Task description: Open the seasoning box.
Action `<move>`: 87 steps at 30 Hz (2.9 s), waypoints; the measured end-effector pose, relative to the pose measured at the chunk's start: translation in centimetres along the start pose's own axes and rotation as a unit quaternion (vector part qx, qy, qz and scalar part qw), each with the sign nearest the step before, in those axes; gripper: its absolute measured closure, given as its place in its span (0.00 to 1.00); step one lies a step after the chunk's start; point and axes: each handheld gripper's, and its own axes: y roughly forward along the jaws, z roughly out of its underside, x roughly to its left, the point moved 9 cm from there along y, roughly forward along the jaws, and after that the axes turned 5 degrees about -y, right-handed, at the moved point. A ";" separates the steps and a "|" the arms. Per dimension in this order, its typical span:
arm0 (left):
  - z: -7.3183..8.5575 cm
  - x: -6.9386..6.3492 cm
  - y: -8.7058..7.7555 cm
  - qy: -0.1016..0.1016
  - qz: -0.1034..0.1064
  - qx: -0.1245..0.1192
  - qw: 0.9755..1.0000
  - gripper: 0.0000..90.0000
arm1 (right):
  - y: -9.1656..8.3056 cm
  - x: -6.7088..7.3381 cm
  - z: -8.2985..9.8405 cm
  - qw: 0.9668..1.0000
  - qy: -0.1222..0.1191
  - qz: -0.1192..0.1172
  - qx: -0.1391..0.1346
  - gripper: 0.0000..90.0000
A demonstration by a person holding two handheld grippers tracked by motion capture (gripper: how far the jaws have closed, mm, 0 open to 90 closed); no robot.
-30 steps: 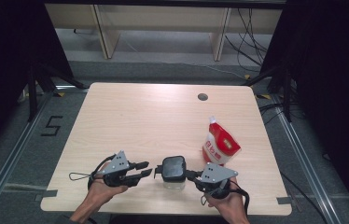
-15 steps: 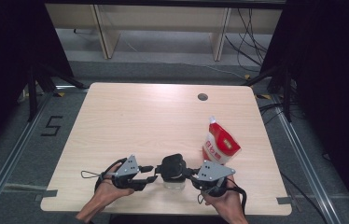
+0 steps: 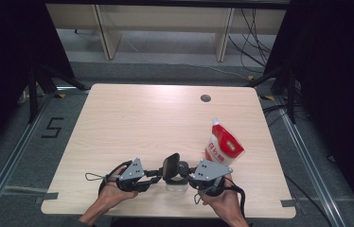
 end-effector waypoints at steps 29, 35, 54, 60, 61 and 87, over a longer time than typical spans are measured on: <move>0.0 -0.3 -0.2 0.012 -0.027 0.022 0.999 0.82 | 2.9 1.4 -3.1 0.999 -0.017 -0.024 -0.015 0.97; -0.1 -0.5 -0.1 0.002 -0.028 0.016 0.999 0.82 | 3.1 1.5 -3.2 0.999 -0.018 -0.026 -0.015 0.97; 0.0 -0.5 -0.2 -0.005 -0.027 0.018 0.999 0.82 | 3.7 1.8 -3.4 0.999 -0.017 -0.031 -0.020 0.95; 0.1 -0.5 -0.3 -0.002 -0.026 0.016 1.000 0.82 | 3.0 1.2 -3.0 0.999 -0.008 -0.025 -0.023 0.92; 0.1 -0.5 -0.3 0.000 -0.024 0.013 1.000 0.82 | 2.8 1.1 -3.0 0.999 -0.004 -0.025 -0.027 0.91; 2.0 0.1 -3.8 -0.080 -0.057 0.021 0.995 0.27 | -4.0 -2.0 4.2 0.993 0.098 0.055 -0.024 0.51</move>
